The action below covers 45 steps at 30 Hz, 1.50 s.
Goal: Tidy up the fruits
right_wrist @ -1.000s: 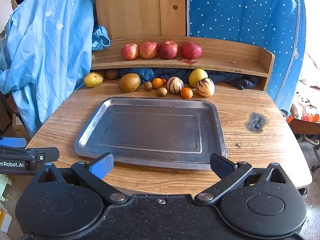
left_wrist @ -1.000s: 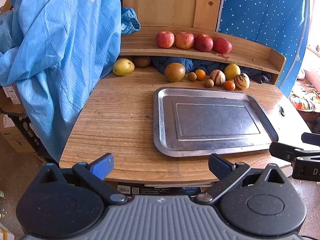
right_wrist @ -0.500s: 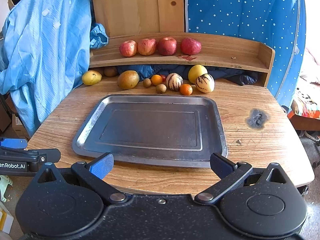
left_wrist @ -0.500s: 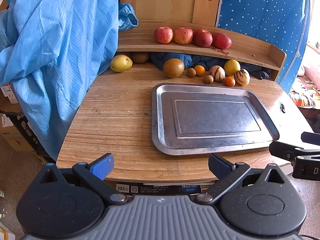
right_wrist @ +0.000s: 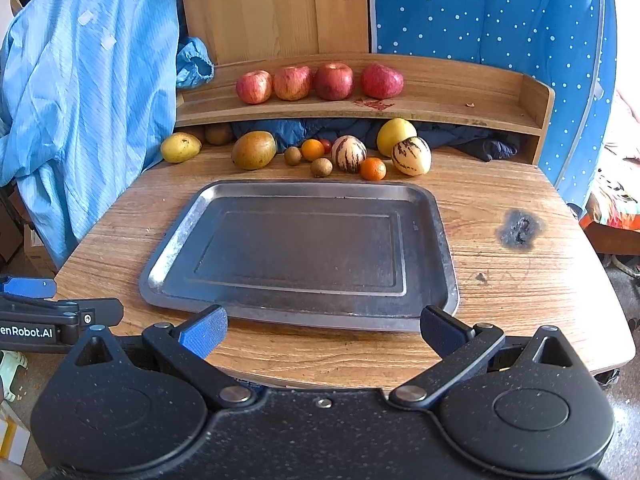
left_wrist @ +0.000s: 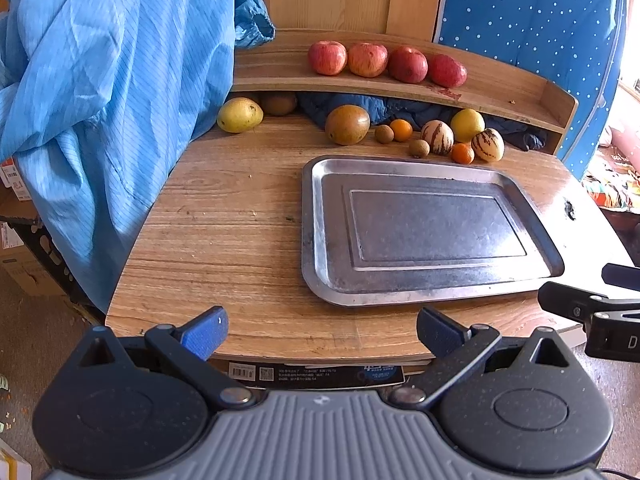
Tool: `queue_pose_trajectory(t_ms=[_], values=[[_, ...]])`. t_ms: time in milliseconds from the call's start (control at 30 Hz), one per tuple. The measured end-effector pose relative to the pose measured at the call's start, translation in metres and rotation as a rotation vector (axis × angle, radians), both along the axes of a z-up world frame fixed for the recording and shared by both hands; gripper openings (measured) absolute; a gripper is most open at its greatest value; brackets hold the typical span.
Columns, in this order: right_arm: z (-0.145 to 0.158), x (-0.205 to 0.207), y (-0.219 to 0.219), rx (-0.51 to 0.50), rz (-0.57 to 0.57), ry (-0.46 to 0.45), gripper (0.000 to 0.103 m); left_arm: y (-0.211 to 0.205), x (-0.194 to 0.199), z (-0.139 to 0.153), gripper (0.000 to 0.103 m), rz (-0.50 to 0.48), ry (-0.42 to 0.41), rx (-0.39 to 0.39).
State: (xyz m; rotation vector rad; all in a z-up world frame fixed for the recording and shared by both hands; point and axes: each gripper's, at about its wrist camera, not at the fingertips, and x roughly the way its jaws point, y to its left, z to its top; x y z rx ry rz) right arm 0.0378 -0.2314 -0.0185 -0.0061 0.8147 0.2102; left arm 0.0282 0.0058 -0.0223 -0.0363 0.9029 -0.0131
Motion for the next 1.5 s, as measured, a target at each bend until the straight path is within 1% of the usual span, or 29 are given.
queue_pose_trajectory(t_ms=[267, 500, 667, 967, 1167, 1367, 1500], values=[[-0.007, 0.011, -0.004, 0.003, -0.001, 0.029, 0.102, -0.003, 0.009, -0.005, 0.102, 0.005, 0.023, 0.005], [-0.010, 0.032, -0.011, 0.001, 0.003, 0.041, 0.102, -0.008, 0.027, -0.009, 0.102, 0.019, 0.030, 0.003], [-0.010, 0.057, -0.017, 0.001, 0.024, 0.031, 0.102, -0.013, 0.048, -0.009, 0.102, 0.041, 0.023, 0.005], [-0.003, 0.122, -0.027, 0.002, 0.090, 0.001, 0.102, -0.029, 0.097, -0.002, 0.102, 0.103, -0.013, 0.016], [-0.001, 0.157, -0.037, 0.008, 0.131, 0.004, 0.102, -0.038, 0.122, 0.000, 0.102, 0.142, -0.009, 0.021], [-0.006, 0.173, -0.042, 0.027, 0.149, 0.020, 0.102, -0.045, 0.138, -0.002, 0.102, 0.162, 0.015, 0.045], [-0.013, 0.179, -0.040, 0.042, 0.140, 0.045, 0.102, -0.036, 0.147, -0.005, 0.102, 0.195, 0.046, 0.054]])
